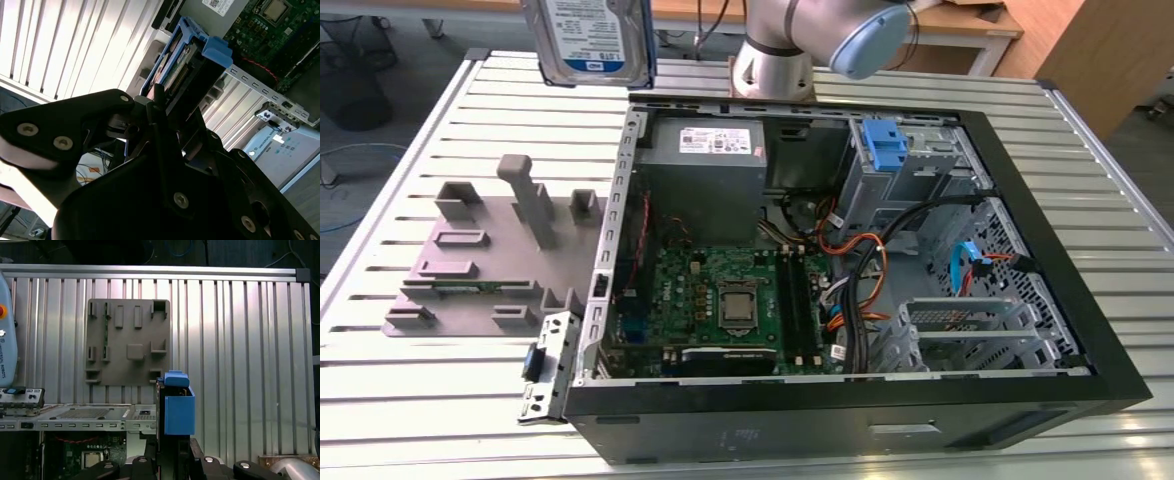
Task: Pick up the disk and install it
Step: 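Pick up the disk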
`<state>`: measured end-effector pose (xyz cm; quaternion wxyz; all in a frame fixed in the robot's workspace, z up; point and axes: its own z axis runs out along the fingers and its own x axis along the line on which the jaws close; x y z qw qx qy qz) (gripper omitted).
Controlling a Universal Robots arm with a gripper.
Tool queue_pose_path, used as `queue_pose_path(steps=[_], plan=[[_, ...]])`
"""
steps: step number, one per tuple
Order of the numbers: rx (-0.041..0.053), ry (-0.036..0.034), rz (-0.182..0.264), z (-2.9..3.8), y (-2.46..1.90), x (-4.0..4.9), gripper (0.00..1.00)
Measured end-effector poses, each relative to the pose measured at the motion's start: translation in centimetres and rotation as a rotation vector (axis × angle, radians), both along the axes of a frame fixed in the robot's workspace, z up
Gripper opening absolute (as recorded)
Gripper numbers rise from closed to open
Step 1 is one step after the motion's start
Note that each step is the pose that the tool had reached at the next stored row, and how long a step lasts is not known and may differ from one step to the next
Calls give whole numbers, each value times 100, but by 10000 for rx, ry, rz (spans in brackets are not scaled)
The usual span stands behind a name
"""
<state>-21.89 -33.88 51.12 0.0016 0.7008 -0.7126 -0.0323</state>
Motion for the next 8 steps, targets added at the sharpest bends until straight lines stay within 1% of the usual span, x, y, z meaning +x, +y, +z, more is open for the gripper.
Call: queue_pose_path(steps=[8], plan=[[1,-2,-1,-2,0,246,35]])
